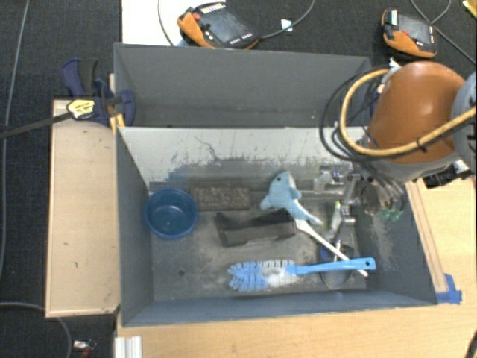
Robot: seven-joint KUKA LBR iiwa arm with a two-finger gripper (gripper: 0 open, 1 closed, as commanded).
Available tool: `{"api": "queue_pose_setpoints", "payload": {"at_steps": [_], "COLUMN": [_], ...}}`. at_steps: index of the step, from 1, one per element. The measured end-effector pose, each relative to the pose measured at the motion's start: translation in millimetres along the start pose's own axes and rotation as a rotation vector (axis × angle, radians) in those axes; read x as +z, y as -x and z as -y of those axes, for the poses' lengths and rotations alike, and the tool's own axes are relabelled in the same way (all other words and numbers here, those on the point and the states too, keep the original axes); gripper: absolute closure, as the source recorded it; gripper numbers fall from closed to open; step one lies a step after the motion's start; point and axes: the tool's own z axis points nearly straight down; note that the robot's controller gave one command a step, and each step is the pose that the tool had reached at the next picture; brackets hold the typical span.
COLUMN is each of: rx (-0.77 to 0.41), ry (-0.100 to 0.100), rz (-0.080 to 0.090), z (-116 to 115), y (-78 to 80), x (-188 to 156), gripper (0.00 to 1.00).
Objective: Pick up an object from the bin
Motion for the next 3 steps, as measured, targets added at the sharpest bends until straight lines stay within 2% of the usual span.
{"api": "queue_pose_setpoints", "payload": {"at_steps": [1, 2, 3], "rx": [-0.001, -0.139, -0.155], "ry": [-0.001, -0.001, -0.001], "rz": [0.008, 0.025, 0.013], "z": [0, -42, -39], "y": [1.3, -35.6, -35.4], "x": [-5, 131, 124], "gripper": [0.00, 0.00, 0.00]}}
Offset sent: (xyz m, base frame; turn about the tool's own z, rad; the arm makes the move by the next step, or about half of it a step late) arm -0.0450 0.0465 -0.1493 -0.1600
